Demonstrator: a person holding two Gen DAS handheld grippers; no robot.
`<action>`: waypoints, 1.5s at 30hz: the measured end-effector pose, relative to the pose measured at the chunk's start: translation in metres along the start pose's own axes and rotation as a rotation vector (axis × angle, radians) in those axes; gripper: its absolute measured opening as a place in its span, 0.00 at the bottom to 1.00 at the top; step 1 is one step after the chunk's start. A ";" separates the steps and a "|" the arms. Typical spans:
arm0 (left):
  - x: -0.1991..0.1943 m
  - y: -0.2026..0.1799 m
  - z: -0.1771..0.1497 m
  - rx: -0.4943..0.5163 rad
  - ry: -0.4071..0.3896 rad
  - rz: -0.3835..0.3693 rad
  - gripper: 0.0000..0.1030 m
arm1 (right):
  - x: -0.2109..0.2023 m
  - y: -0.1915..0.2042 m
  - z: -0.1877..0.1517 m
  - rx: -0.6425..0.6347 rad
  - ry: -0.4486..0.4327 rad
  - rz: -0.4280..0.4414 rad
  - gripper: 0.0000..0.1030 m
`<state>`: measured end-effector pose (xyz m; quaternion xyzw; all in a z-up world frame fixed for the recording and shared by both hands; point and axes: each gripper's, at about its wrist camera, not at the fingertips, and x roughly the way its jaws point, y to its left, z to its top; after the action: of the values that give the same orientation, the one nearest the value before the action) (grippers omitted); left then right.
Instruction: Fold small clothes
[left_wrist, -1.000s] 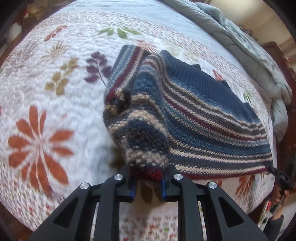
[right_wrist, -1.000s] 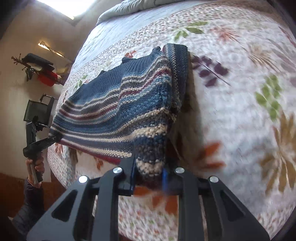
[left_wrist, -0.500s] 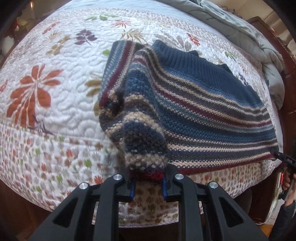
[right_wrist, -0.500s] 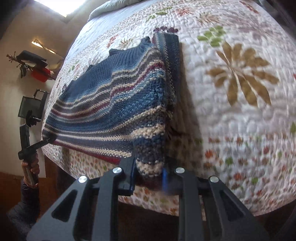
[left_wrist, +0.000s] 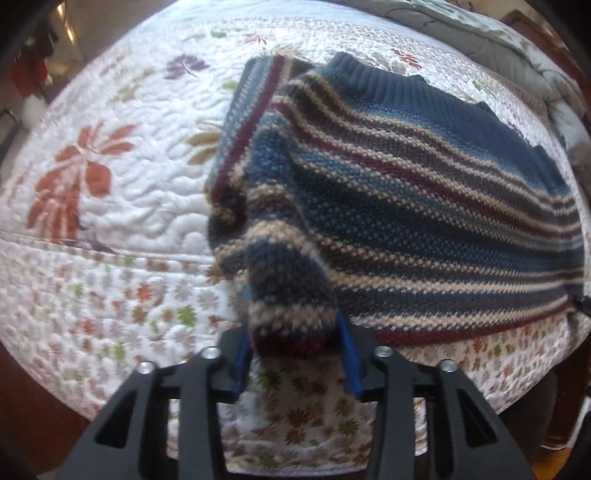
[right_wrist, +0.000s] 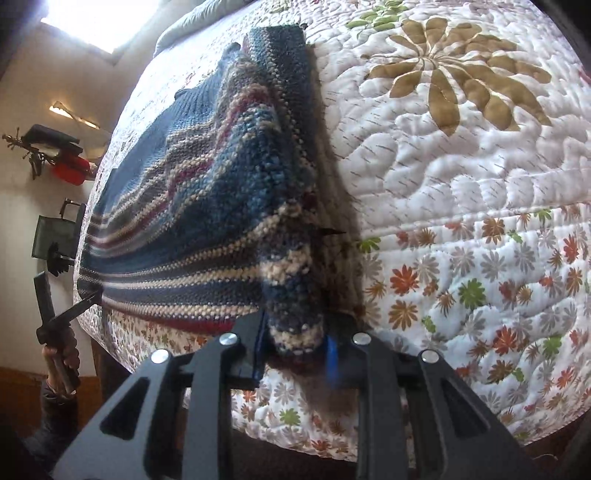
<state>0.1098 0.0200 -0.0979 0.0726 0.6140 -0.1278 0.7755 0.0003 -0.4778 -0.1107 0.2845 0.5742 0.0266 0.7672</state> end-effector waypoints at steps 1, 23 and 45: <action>-0.005 0.001 -0.002 0.005 0.000 0.010 0.46 | -0.005 0.002 -0.001 0.001 -0.005 -0.009 0.33; -0.005 0.000 0.160 0.078 -0.118 0.013 0.55 | 0.007 0.118 0.177 -0.279 -0.092 -0.143 0.51; 0.024 -0.008 0.195 0.062 -0.125 -0.169 0.11 | 0.012 0.129 0.214 -0.339 -0.131 -0.075 0.13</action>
<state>0.2953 -0.0425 -0.0752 0.0363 0.5641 -0.2157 0.7962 0.2332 -0.4529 -0.0226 0.1307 0.5203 0.0759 0.8405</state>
